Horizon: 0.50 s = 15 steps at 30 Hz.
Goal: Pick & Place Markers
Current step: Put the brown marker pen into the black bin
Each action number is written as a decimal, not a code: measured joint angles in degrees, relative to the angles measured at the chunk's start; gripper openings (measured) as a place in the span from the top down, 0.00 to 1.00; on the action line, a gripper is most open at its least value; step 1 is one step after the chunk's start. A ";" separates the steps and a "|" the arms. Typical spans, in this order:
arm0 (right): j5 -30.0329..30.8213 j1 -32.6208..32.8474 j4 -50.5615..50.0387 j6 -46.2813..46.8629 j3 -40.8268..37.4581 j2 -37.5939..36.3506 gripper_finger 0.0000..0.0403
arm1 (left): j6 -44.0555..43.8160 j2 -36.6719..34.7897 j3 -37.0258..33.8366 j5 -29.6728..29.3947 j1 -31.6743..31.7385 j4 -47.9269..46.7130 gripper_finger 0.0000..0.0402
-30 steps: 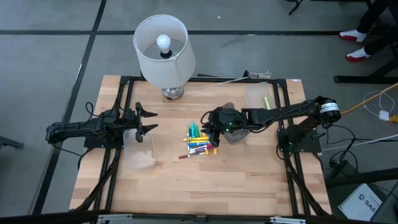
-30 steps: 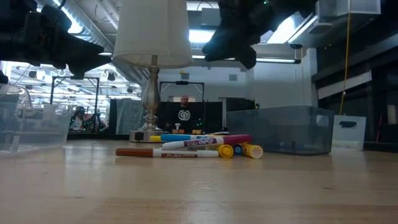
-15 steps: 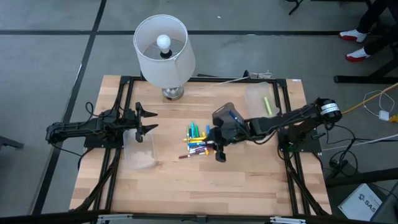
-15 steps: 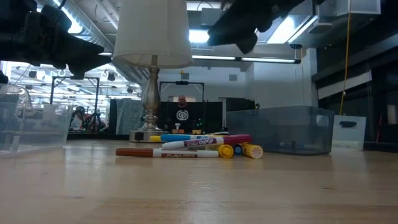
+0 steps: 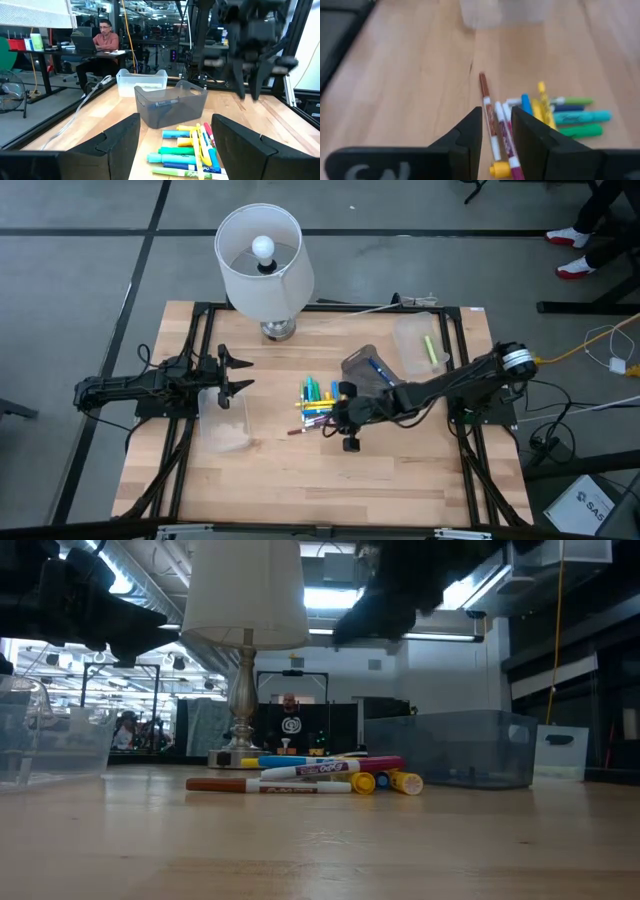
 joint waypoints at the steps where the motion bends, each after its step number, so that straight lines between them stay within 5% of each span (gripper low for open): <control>1: 0.00 0.00 0.53 -0.08 -0.02 1.27 0.74 | -0.02 0.00 -0.02 0.00 0.02 0.00 0.40; 15: -0.14 -0.02 8.18 -3.51 1.43 12.79 0.74 | 0.00 0.00 -0.01 0.01 0.00 0.02 0.40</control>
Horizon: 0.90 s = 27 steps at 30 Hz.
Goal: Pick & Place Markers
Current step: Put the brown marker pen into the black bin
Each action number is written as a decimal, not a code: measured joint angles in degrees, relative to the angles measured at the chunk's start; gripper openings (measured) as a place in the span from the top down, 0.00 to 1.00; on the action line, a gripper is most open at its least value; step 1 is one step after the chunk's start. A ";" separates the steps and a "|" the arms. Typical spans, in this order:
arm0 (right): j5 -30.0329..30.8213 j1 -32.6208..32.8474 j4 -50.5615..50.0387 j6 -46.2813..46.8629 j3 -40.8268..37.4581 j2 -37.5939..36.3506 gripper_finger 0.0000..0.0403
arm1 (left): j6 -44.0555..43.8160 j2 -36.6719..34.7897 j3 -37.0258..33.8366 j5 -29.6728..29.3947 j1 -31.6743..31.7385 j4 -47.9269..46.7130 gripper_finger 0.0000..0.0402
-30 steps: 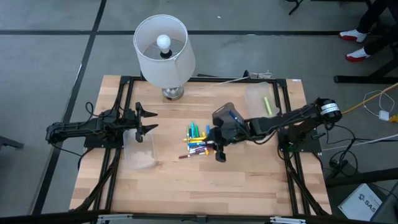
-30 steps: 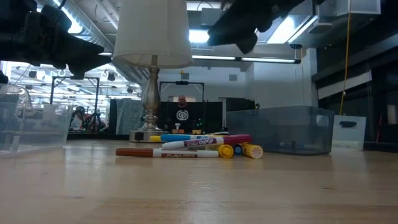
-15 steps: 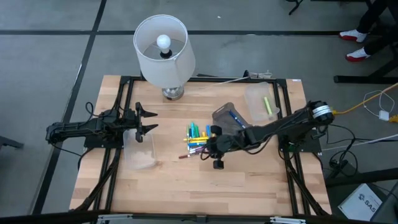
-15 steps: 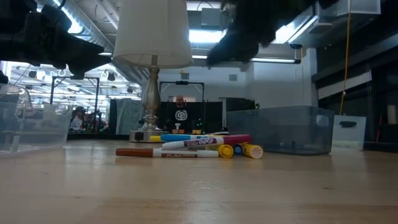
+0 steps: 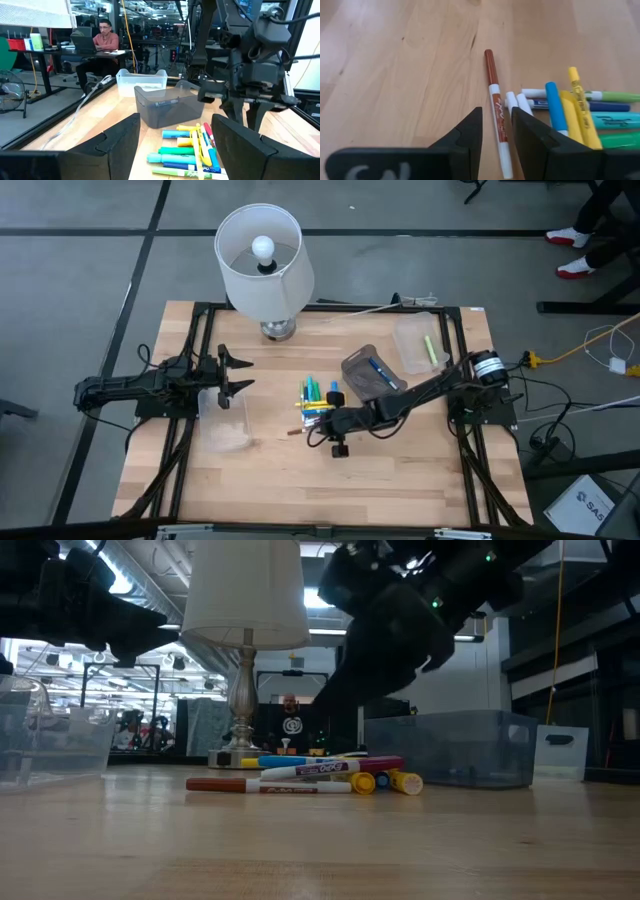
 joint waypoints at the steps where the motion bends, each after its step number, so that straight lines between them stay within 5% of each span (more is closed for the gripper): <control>1: -0.13 0.00 0.10 0.02 0.42 0.80 0.74 | 0.03 0.00 0.00 -0.01 0.00 0.00 0.40; 12: -1.63 -0.02 0.43 0.32 3.19 7.67 0.74 | 0.00 0.00 -0.01 -0.01 0.01 -0.09 0.40; 27: -0.43 -0.84 0.36 -0.95 4.66 7.97 0.74 | -0.02 0.00 -0.01 -0.01 0.02 -0.02 0.40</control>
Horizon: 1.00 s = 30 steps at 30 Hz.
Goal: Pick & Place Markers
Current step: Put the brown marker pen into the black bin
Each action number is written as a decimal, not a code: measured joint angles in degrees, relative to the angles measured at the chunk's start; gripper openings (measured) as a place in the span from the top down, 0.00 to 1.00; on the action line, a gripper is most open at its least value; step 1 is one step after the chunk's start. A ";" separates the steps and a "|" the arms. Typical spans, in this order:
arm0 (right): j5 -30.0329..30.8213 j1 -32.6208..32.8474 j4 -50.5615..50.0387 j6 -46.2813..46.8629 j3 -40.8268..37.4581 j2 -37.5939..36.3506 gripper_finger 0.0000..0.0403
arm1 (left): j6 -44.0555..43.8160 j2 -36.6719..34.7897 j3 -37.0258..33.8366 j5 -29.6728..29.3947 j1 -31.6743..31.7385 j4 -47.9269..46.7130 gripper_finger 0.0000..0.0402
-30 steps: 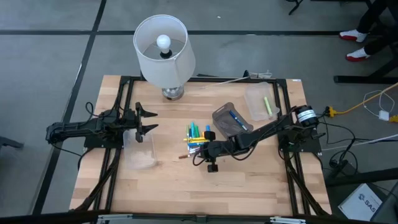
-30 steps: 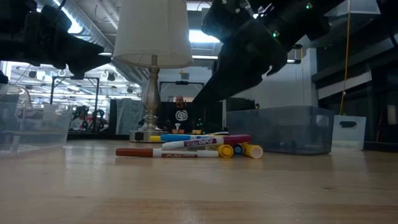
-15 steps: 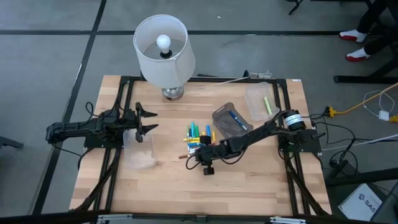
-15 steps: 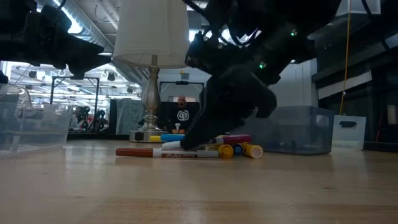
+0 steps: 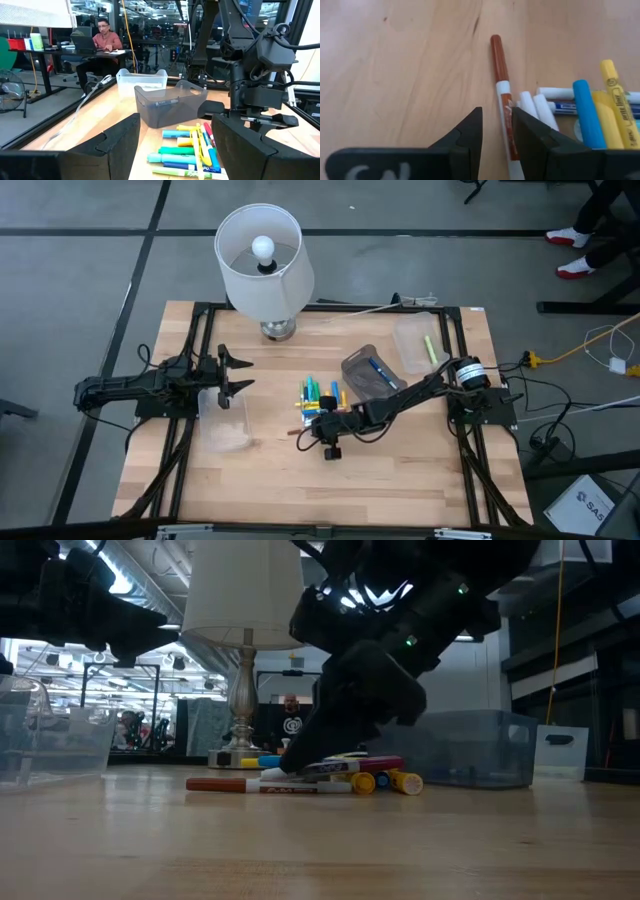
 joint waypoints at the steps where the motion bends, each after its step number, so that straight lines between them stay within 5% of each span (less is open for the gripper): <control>1: 0.00 -0.09 -0.18 0.01 0.00 0.00 0.74 | 0.02 0.00 0.00 0.00 -0.02 0.02 0.40; 30: 0.24 -1.59 -2.34 1.73 0.13 2.50 0.74 | 0.04 0.00 0.00 0.00 -0.02 0.00 0.40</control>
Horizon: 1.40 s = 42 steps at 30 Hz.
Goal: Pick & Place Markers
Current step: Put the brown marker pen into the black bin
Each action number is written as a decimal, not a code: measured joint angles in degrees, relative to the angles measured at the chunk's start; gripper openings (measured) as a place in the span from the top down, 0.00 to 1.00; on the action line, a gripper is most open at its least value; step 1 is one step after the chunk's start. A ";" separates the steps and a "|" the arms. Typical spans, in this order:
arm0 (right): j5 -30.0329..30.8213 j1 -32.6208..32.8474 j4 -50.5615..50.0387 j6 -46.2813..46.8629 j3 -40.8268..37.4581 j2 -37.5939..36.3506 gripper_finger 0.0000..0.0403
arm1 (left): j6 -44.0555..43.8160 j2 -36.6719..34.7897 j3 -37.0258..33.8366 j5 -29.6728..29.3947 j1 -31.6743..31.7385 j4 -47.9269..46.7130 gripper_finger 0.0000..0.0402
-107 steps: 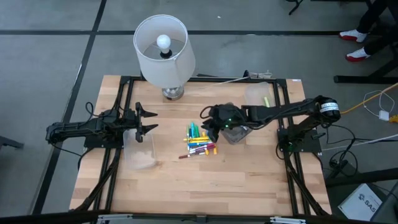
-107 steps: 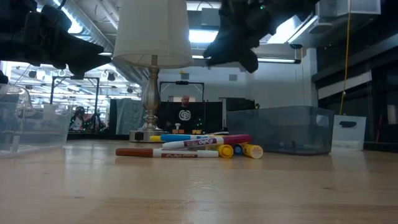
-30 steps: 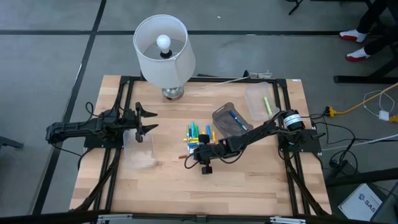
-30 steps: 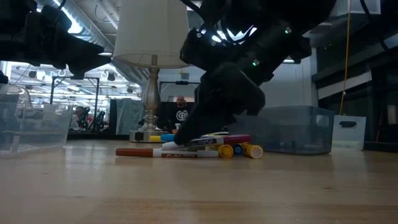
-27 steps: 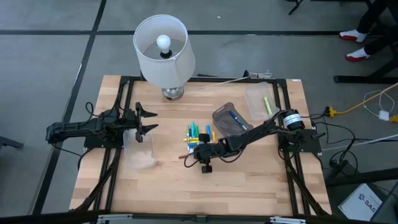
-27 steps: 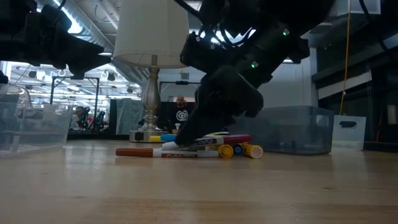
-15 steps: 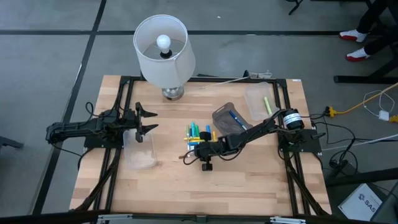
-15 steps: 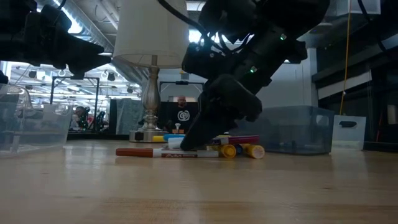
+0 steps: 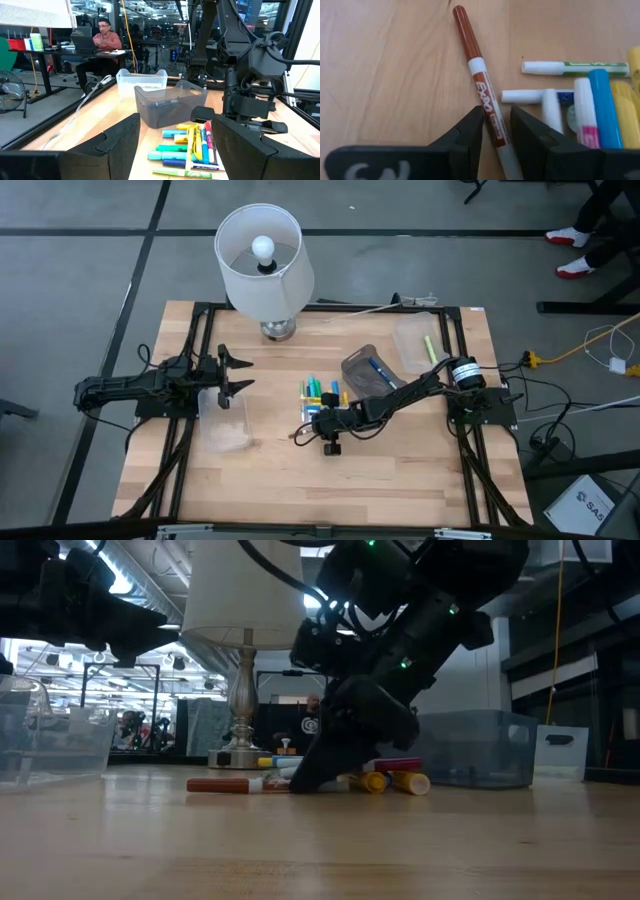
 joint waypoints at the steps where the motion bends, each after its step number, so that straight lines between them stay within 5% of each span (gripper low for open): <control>1: 0.02 -0.02 0.19 0.00 0.00 0.08 0.74 | -0.04 0.00 0.00 0.00 0.00 0.02 0.40; 6: -0.06 -0.02 1.18 -0.15 -0.02 0.27 0.76 | -0.04 0.00 0.00 0.00 0.00 0.02 0.40; 14: -1.54 0.00 1.33 0.00 -0.02 0.32 0.93 | -0.04 0.00 0.00 0.00 0.02 0.02 0.40; 33: -1.27 0.82 7.29 2.74 2.47 0.69 0.93 | -0.01 0.00 0.00 0.01 0.02 0.02 0.40; 42: -3.43 0.81 1.18 -0.78 7.69 0.58 0.92 | -0.04 0.00 0.00 0.00 0.00 0.00 0.40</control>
